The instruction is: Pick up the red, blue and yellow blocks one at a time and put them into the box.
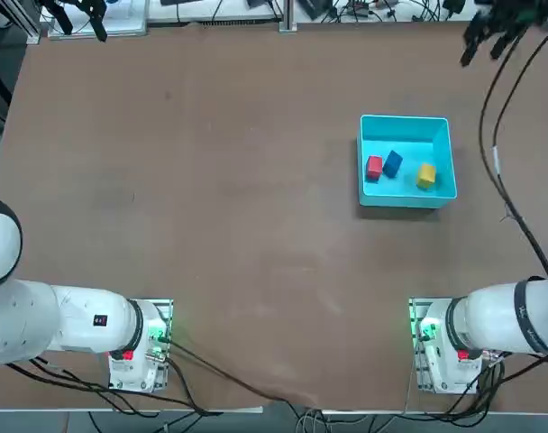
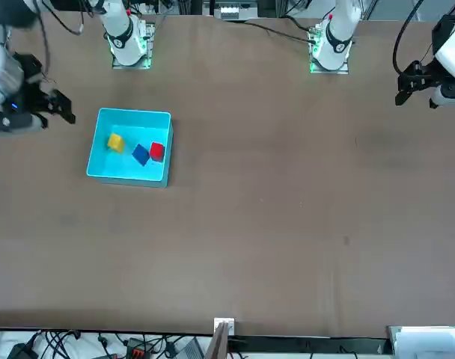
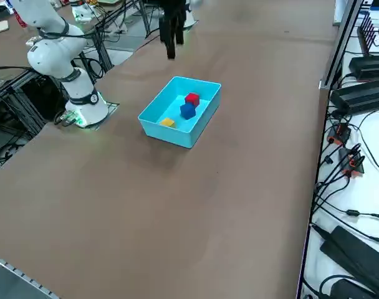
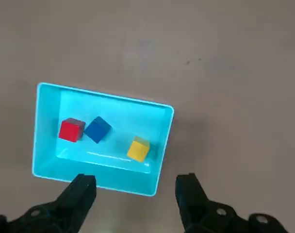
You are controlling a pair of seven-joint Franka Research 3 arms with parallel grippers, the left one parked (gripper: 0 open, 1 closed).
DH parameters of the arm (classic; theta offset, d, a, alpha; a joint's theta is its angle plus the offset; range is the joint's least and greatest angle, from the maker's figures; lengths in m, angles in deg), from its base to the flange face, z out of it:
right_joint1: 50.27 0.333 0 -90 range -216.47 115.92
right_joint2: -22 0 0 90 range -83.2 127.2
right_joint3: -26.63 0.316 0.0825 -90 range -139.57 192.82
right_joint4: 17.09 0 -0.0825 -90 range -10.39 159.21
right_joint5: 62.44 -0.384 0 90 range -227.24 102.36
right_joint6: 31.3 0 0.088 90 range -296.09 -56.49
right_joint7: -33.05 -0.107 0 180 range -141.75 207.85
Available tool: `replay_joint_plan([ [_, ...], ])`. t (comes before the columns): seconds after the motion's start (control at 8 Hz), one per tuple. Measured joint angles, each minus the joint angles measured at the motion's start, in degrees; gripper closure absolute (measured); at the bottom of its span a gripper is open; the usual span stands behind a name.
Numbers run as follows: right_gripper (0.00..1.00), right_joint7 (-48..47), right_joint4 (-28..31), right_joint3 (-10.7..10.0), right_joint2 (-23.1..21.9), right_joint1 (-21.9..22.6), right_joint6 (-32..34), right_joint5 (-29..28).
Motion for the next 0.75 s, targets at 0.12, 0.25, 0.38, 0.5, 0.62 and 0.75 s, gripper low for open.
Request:
replay_joint_plan([
  [0.12, 0.00, -0.1, -2.5, 0.0, 0.1, 0.0, 1.4, 0.0],
  [0.25, 0.00, -0.2, -4.0, 0.0, 0.3, 0.0, 1.6, 0.0],
  [0.38, 0.00, -0.3, -4.6, 0.0, 0.5, -0.1, 1.6, 0.0],
  [0.5, 0.00, -0.4, -4.9, -0.1, 0.8, -0.2, 1.6, 0.0],
  [0.62, 0.00, -0.4, -5.4, -0.1, 1.5, -0.4, 1.5, 0.0],
  [0.75, 0.00, -0.4, -6.4, -0.1, 2.4, -0.6, 1.5, 0.0],
])
